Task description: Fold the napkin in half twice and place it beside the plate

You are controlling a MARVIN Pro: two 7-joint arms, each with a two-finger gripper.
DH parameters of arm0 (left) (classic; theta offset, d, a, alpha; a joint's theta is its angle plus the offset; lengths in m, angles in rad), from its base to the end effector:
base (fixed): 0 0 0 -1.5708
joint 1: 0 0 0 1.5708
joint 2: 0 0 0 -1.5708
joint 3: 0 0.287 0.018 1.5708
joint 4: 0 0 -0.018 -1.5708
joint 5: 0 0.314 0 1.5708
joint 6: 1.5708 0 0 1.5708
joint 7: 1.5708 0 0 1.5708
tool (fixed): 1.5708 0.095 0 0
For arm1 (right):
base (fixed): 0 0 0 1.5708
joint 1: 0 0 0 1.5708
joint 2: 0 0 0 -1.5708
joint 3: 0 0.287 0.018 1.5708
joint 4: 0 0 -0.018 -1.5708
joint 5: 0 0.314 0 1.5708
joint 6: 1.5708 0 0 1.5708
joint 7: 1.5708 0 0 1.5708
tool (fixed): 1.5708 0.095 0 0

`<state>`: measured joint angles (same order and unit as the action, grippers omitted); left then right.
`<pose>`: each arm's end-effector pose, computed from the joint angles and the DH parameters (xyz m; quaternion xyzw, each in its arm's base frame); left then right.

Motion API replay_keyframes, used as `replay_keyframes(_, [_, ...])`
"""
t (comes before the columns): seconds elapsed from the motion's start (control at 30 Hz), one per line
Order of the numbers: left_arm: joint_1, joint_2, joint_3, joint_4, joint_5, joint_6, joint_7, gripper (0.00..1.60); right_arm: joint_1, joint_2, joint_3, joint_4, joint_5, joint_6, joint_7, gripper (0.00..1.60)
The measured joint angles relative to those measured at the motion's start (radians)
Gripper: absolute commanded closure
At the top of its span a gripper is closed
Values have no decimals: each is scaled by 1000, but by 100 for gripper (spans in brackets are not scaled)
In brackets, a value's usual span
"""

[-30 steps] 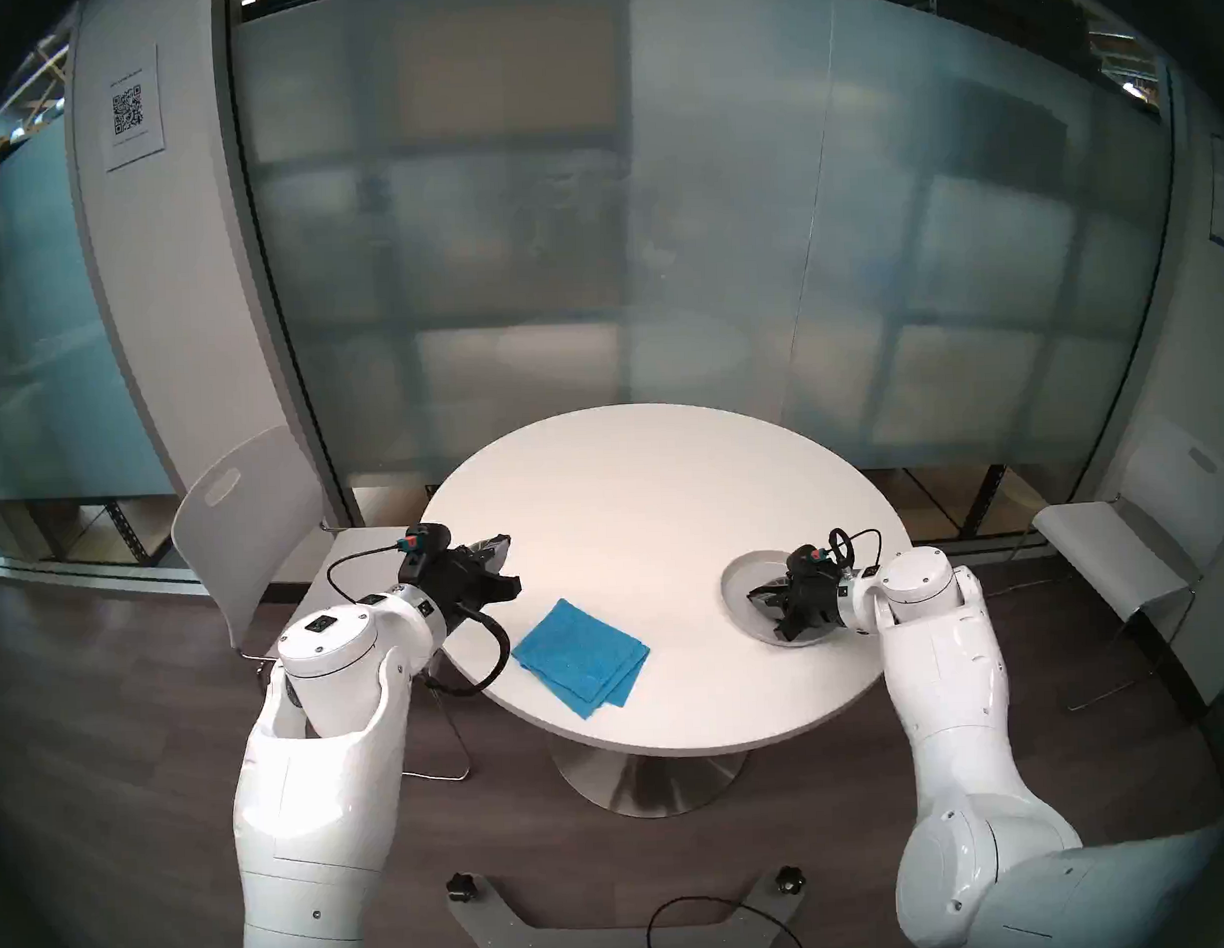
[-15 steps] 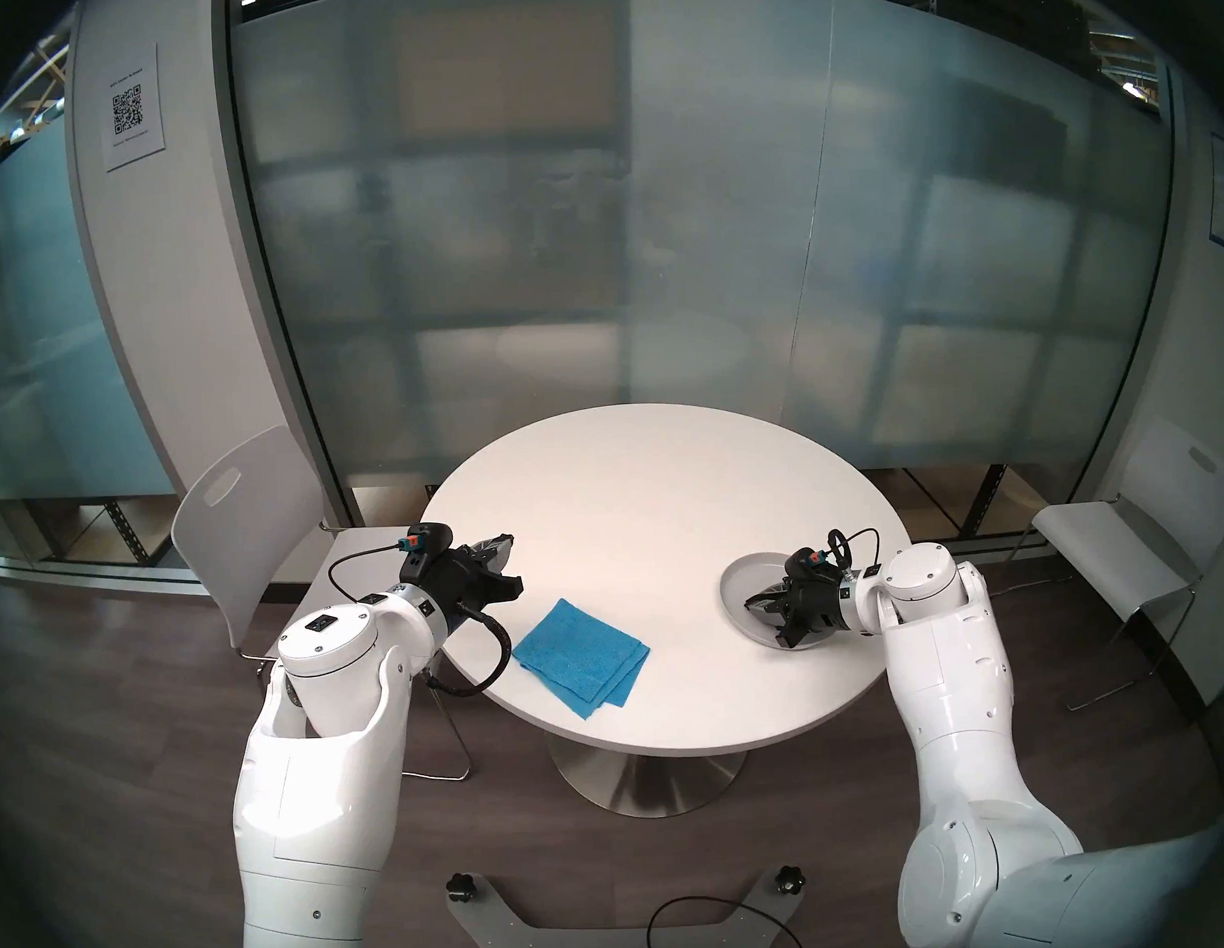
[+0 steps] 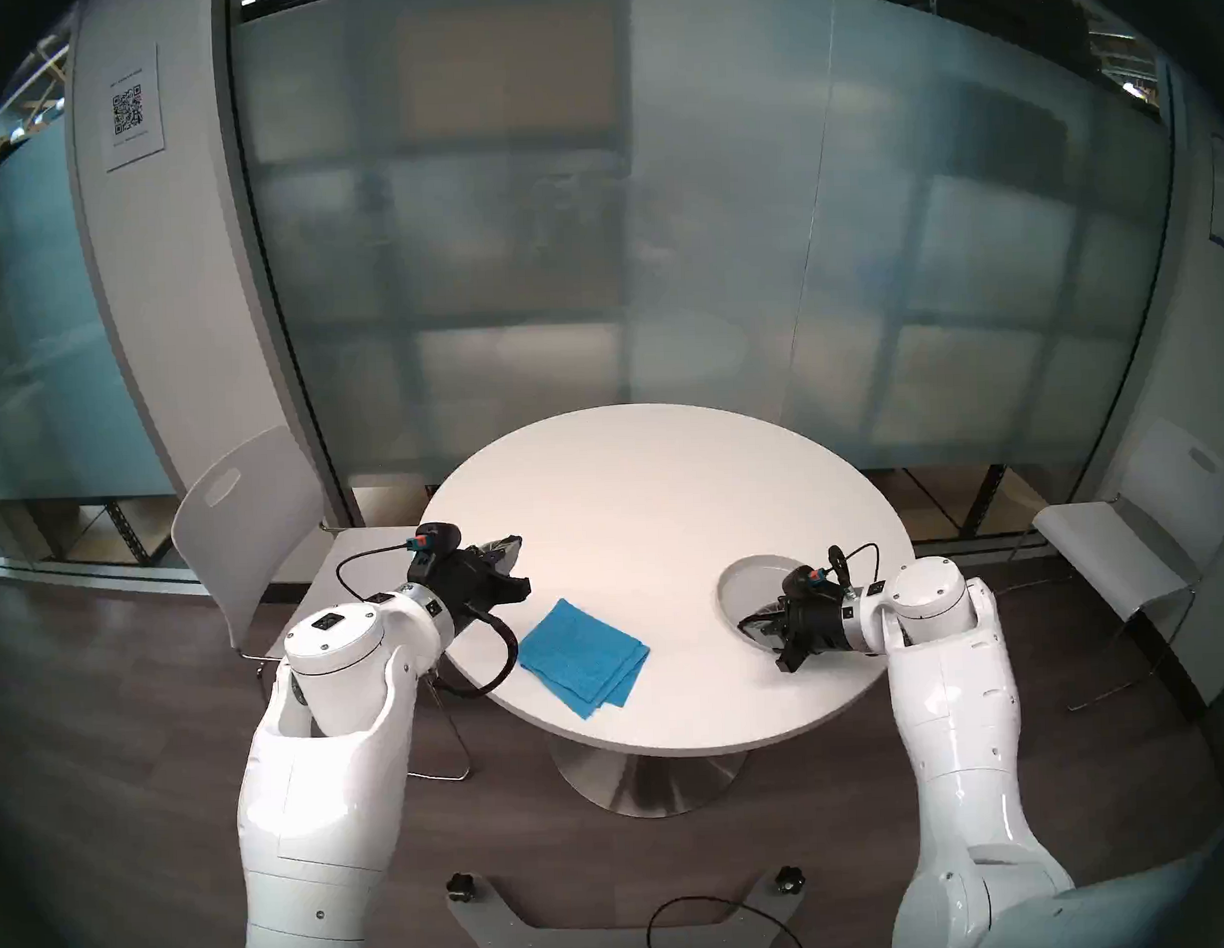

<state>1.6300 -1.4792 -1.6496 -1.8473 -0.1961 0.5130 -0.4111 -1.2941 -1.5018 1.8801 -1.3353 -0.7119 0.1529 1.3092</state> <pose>0.3953 0.0078 -0.2552 0.7772 -0.0824 0.5936 0.1919 0.4407 -0.0666 -0.3332 -0.7928 -0.4338 -0.3986 0.1562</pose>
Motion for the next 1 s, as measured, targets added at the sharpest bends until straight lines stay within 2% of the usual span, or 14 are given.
replay_keyframes(1.0, [-10,5,-13,0,-4,6,3,160,-38,-27,-12,-74,7,-5,54,95])
